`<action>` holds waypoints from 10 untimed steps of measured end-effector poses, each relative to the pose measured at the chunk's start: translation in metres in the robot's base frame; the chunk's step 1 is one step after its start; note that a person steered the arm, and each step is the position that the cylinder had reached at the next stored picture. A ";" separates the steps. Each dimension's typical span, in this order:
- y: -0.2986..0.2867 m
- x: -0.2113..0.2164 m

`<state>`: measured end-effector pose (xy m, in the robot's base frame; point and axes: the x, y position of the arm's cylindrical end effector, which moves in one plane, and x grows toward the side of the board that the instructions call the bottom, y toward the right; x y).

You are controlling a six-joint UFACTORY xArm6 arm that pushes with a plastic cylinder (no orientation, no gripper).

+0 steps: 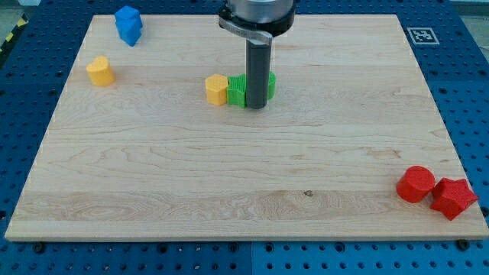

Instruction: Put the heart to the left side of the hexagon

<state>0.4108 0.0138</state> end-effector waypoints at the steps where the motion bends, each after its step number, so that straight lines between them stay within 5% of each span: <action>1: 0.000 0.016; 4: -0.041 0.043; 6: -0.163 0.040; 8: -0.308 0.002; 10: -0.308 -0.049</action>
<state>0.3620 -0.2941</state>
